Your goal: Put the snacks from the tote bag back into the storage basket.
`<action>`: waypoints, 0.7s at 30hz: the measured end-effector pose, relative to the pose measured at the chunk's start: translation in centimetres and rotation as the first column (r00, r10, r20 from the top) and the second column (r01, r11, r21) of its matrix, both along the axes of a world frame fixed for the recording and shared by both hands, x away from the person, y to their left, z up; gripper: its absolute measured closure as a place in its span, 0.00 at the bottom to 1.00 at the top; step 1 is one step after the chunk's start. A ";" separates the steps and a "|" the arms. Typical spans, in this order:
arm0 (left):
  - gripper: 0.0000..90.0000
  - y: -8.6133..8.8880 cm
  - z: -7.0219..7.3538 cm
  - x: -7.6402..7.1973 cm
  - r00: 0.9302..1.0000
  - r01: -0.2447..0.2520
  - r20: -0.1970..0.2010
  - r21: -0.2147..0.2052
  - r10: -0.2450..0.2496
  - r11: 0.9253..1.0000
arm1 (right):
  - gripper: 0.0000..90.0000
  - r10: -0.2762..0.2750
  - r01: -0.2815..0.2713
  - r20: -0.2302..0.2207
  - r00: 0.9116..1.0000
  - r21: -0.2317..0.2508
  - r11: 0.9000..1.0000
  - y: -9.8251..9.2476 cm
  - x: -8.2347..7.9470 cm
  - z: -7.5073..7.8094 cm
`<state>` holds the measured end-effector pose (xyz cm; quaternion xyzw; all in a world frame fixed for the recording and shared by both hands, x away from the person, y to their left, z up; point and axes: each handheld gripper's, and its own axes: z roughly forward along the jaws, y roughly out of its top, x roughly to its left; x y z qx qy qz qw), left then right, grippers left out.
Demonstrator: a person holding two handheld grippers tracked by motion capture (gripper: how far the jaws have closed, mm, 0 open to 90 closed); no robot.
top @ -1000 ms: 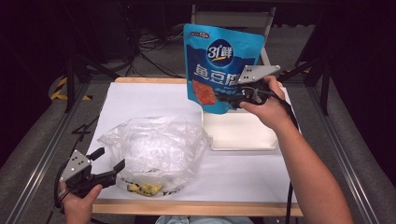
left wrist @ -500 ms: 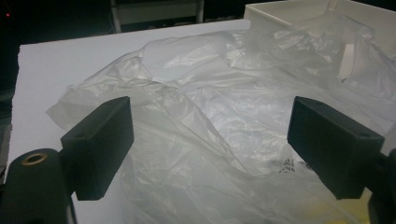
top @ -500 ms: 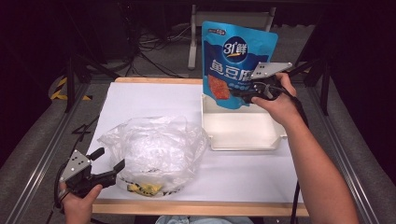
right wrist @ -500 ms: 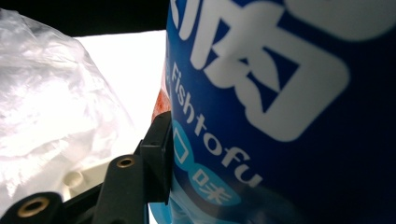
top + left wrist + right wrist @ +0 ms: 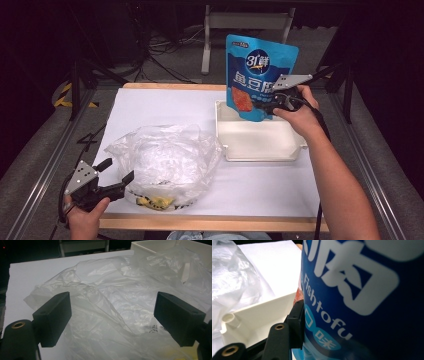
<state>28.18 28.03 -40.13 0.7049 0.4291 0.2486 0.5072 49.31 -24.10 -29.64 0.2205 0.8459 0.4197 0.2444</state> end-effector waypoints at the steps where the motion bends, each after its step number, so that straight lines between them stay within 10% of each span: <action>1: 0.17 0.0 0.0 0.0 1.000 -0.001 0.000 -0.005 0.001 1.000 | 0.57 0.003 -0.003 0.002 1.000 0.000 1.000 -0.1 0.1 -0.3; 21: 0.17 0.0 0.0 0.0 1.000 0.002 -0.006 0.006 -0.002 1.000 | 0.57 -0.016 0.015 -0.085 0.996 -0.011 1.000 -0.1 1.2 -5.7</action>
